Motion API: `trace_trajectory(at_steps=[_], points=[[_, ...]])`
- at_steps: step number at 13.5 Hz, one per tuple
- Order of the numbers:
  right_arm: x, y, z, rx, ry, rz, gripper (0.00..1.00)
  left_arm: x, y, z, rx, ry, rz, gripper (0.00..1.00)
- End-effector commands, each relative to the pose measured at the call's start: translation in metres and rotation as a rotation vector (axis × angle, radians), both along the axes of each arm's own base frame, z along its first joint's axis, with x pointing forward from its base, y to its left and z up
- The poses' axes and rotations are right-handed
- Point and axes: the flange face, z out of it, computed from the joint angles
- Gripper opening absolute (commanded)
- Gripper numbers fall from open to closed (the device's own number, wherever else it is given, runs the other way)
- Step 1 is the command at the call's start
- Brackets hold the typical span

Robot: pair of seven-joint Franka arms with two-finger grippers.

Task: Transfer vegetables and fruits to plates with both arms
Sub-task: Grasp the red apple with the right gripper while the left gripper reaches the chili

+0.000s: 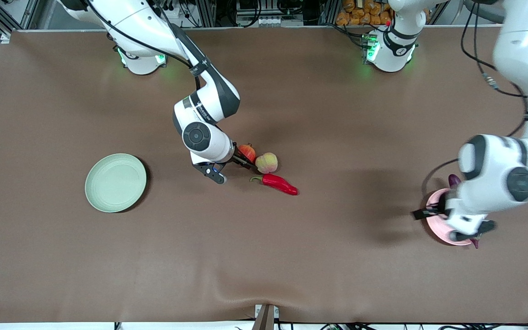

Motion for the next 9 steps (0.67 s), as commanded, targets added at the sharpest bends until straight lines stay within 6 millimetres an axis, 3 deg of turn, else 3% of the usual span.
trace_trajectory(at_steps=[1,3,7,8,9], points=[[-0.007,0.005,-0.002,0.007,0.009,-0.004,1.00,-0.013,-0.068,0.006,0.024,0.013,0.124,1.00],[-0.012,0.010,-0.004,0.005,0.011,0.006,1.00,-0.022,-0.126,0.008,0.026,0.007,0.205,1.00],[-0.019,0.017,-0.009,-0.001,0.017,0.020,0.99,-0.046,-0.232,-0.012,0.009,0.029,0.335,1.00],[-0.019,0.016,-0.010,-0.002,0.018,0.019,0.85,-0.053,-0.251,-0.018,0.010,0.034,0.361,1.00],[-0.021,0.018,-0.012,-0.003,0.020,0.023,0.78,-0.059,-0.270,-0.022,0.009,0.036,0.388,1.00]])
